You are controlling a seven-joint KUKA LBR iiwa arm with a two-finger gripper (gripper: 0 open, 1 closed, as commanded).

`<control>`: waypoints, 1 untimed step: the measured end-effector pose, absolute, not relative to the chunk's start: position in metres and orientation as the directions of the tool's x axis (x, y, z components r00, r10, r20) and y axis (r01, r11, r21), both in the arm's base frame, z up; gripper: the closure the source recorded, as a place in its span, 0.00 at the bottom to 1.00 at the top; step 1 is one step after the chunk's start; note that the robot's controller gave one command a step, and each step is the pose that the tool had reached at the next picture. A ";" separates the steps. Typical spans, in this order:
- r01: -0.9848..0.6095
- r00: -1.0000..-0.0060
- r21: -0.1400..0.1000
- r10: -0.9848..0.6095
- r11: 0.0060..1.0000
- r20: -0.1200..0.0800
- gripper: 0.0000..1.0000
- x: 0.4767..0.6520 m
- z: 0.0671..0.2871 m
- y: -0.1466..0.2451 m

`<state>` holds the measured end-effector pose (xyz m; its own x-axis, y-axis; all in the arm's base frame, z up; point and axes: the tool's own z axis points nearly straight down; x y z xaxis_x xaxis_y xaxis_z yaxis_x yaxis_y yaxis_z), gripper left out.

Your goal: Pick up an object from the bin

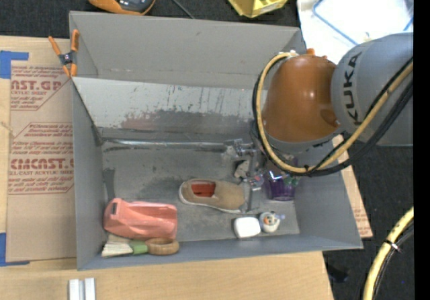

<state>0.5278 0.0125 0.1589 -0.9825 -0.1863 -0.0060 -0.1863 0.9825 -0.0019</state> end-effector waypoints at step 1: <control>-0.183 -0.983 0.000 -0.183 0.983 -0.005 0.00 0.558 0.112 -0.043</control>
Offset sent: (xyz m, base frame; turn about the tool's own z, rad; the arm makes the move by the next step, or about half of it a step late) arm 0.0405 0.0335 -0.0670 0.0968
